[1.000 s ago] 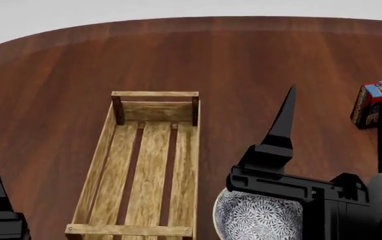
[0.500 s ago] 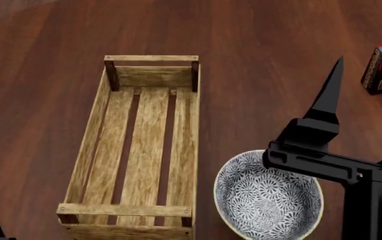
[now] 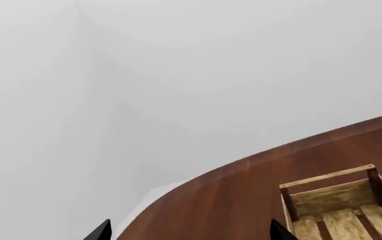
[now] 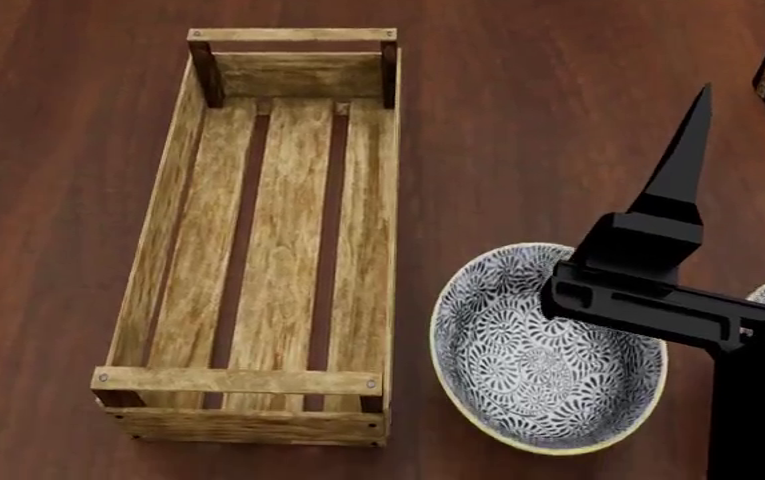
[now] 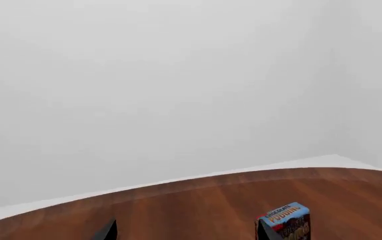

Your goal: Stack the left bowl on the right bowl and place them in the tray.

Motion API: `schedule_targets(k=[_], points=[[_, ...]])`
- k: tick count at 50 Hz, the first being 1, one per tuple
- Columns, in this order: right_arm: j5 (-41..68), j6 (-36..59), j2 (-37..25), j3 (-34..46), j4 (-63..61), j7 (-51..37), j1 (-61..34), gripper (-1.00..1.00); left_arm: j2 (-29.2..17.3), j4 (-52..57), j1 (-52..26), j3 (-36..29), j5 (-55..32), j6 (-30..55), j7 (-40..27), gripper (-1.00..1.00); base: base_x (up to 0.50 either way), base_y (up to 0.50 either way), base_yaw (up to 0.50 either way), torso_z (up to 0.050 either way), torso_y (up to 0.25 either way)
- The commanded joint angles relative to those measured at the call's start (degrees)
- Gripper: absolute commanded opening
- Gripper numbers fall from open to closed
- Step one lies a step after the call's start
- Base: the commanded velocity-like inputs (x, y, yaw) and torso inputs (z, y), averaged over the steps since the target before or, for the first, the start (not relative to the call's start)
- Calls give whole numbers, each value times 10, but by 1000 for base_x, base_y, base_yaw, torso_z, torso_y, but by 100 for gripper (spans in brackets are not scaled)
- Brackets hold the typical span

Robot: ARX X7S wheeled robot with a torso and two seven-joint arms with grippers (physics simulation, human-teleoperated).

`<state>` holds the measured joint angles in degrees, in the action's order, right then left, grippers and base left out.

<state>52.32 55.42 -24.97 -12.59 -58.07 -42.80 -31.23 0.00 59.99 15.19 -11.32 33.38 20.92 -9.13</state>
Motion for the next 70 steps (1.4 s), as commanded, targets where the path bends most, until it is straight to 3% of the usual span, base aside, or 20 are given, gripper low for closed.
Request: schedule_targets(k=[1,15,20,27,33,40,48,55,61,70], points=[[32,6,-10,-1,-4,-22,-16,100,0,0,56,19,-10,-61,-22,100,0,0,0,0,-164],[49,1,-25,9,-4,-38,-16,100,0,0,119,46,-28,-141,-44,100,-1,0,0,0,-162],[105,26,-49,4,7,-55,-40,100,0,0,197,83,-54,-227,-74,100,0,0,0,0,0],[206,92,-133,28,39,-41,-143,100,0,0,294,122,-79,-334,-111,100,0,0,0,0,0],[279,137,-184,61,68,-24,-229,100,0,0,298,131,-88,-344,-112,100,0,0,0,0,0],[327,224,-213,162,126,30,-389,100,0,0,298,130,-87,-351,-117,100,0,0,0,0,0],[456,317,-186,312,159,-54,-549,100,0,0,298,137,-93,-356,-116,100,0,0,0,0,0],[439,335,-179,369,177,23,-590,100,0,0,298,142,-101,-361,-113,100,0,0,0,0,0],[243,312,-219,448,158,264,-619,100,0,0,298,148,-106,-365,-114,100,0,0,0,0,0],[146,284,-247,558,149,419,-673,100,0,0,298,150,-112,-362,-111,100,0,0,0,0,0]])
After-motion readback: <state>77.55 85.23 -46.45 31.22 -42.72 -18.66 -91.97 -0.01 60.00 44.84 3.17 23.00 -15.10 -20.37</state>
